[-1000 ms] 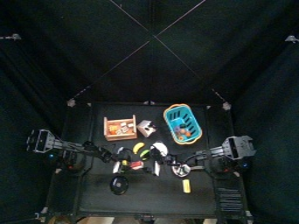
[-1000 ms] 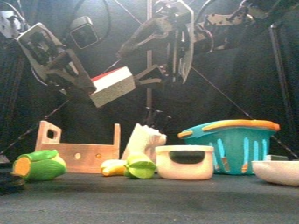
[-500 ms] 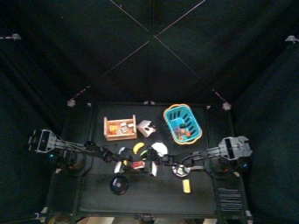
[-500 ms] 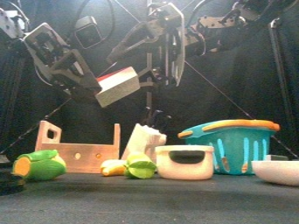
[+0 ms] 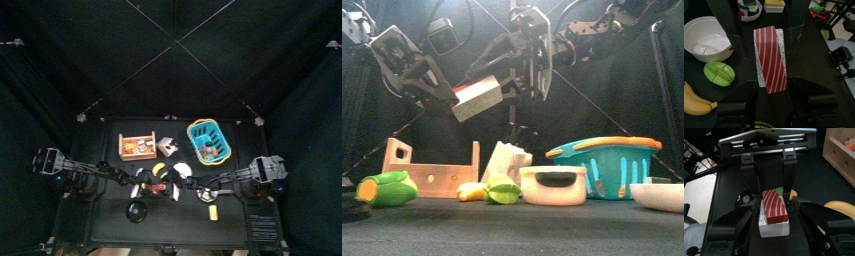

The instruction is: Grab salmon sushi

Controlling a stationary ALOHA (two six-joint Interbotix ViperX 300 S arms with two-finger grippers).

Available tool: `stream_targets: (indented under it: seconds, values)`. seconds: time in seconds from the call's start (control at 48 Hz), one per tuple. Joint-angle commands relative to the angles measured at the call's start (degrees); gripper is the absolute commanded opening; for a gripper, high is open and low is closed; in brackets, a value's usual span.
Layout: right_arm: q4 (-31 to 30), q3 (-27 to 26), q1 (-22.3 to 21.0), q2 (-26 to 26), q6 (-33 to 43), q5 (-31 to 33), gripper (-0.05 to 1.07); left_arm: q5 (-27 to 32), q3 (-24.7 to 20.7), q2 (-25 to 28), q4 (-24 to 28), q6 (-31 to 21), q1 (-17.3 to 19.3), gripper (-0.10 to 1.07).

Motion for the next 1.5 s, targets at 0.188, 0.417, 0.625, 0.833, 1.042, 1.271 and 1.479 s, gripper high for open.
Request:
stream_targets:
  seconds: [0.188,0.417,0.625,0.833,1.042,1.271,1.479]
  values:
    - [0.79,-1.23,-0.35,-0.88,0.09,-0.09,0.84,-0.44,-1.49,-0.44,0.0,0.09,0.7,0.6]
    - [1.14,-1.41,-0.35,-0.97,0.09,-0.09,0.84,-0.44,-0.88,-0.09,0.0,0.09,0.79,0.54]
    - [1.14,-1.49,-0.35,-0.97,0.09,-0.09,0.83,-0.35,-0.79,0.0,0.0,0.09,0.88,0.54]
    - [1.14,-1.49,-0.35,-0.97,0.09,-0.09,0.83,-0.26,-0.79,0.0,-0.09,0.09,0.88,0.54]
    - [1.14,-1.49,-0.35,-0.88,0.09,-0.09,0.82,-0.26,-0.79,0.0,-0.09,0.09,0.97,0.54]
    - [1.14,-1.41,-0.35,-0.88,0.09,0.09,0.72,-0.26,-1.05,0.0,-0.09,0.09,0.97,0.54]
    - [1.14,-1.41,-0.35,-0.88,0.09,0.53,0.61,-0.26,-0.88,0.0,-0.09,0.09,1.41,0.54]
